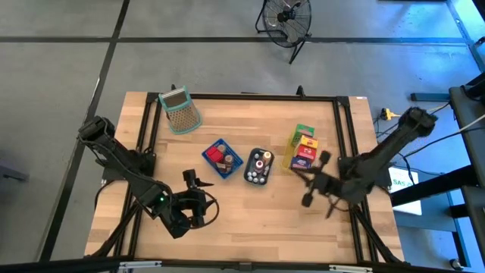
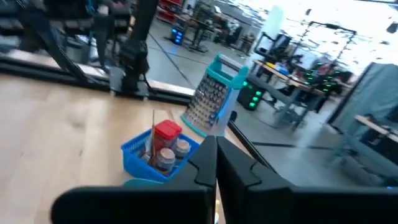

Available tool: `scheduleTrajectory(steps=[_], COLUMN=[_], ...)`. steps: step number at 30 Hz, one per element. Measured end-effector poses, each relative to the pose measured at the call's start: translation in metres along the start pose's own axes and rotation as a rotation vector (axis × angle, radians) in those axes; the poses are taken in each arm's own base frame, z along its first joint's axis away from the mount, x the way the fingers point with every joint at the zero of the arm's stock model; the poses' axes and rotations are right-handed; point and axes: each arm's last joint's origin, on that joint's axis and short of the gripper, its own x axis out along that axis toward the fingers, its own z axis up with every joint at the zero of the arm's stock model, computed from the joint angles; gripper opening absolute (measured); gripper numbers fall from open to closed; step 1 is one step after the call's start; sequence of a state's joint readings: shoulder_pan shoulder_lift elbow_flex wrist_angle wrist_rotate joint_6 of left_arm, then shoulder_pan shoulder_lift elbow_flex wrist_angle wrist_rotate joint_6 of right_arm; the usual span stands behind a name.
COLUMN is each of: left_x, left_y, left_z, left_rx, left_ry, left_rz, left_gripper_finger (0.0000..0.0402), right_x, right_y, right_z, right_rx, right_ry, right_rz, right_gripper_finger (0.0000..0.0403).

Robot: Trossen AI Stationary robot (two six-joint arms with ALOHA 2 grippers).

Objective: Pick & Place Kitchen Items
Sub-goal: Return to Home Position

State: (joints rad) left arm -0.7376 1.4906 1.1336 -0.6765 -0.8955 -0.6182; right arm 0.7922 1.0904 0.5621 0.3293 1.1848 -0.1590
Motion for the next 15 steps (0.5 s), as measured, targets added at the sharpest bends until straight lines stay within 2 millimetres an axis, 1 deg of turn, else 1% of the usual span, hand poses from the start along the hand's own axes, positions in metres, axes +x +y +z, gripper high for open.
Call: scheduleTrajectory(steps=[4,7,9,13,15], left_x=[0.000,0.001,0.002,0.011,0.015], left_y=[0.000,0.005,0.010,0.019,0.026], left_z=[0.000,0.002,0.006,0.016,0.019], left_rx=[0.040,0.140,0.165,0.151,0.173], left_ry=[0.002,0.023,0.037,0.082,0.107], left_rz=[0.002,0.015,0.023,-0.043,-0.053], left_gripper_finger=[0.0222,0.0197,0.0173,0.0109,0.0072], right_x=[-0.021,-0.032,-0.038,-0.050,-0.055], right_y=[-0.036,-0.064,-0.083,-0.116,-0.127], right_z=[0.010,0.008,0.001,-0.019,-0.028], right_rx=[0.053,0.062,0.103,0.241,0.334], right_ry=[-0.019,-0.009,0.012,0.081,0.092], right_rz=[0.044,0.047,0.045,0.187,0.224], right_gripper_finger=[0.0005,0.0004,0.0004,0.0003,0.0003])
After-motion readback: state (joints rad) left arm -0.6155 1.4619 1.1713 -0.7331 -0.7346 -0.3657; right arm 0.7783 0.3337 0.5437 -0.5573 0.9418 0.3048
